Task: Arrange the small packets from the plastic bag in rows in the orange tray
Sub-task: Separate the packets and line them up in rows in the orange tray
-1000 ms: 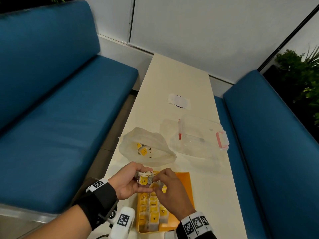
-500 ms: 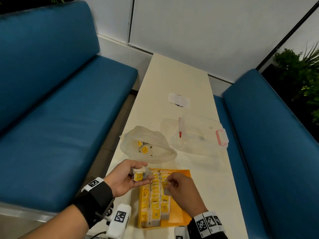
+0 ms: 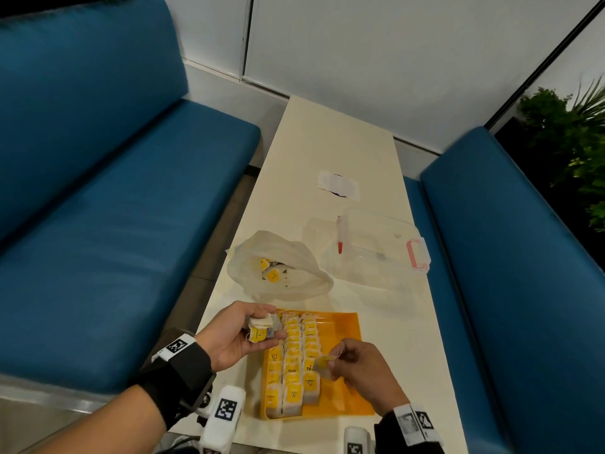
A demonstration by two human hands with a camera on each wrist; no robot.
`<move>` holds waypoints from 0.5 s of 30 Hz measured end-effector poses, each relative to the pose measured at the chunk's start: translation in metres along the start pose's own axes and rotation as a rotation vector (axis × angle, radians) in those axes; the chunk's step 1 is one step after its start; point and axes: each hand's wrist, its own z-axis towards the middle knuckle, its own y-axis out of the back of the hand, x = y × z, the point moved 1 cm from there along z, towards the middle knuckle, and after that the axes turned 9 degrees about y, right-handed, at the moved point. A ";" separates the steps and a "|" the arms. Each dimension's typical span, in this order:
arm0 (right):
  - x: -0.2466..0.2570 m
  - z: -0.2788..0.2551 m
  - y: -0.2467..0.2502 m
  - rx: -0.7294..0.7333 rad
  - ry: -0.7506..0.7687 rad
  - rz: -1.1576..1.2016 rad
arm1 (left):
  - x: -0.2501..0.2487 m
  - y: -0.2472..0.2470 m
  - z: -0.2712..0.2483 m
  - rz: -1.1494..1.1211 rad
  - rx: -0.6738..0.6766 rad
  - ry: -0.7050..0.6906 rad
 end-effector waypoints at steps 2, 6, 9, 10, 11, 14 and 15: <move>-0.010 -0.002 -0.006 0.085 -0.044 -0.062 | 0.002 -0.002 0.000 0.012 0.009 -0.005; -0.023 -0.007 -0.018 0.162 -0.107 -0.153 | 0.009 -0.006 0.001 0.047 0.004 -0.006; -0.034 -0.005 -0.024 0.187 -0.135 -0.220 | 0.014 -0.007 0.001 0.056 -0.003 0.000; -0.037 -0.004 -0.026 0.194 -0.143 -0.231 | 0.015 -0.008 0.001 0.060 -0.007 0.001; -0.038 -0.003 -0.028 0.202 -0.152 -0.241 | 0.016 -0.008 0.000 0.064 -0.013 0.002; -0.040 -0.003 -0.033 0.202 -0.155 -0.278 | 0.018 -0.010 -0.001 0.078 -0.021 0.001; -0.041 -0.002 -0.035 0.194 -0.152 -0.288 | 0.018 -0.011 -0.002 0.081 -0.021 0.000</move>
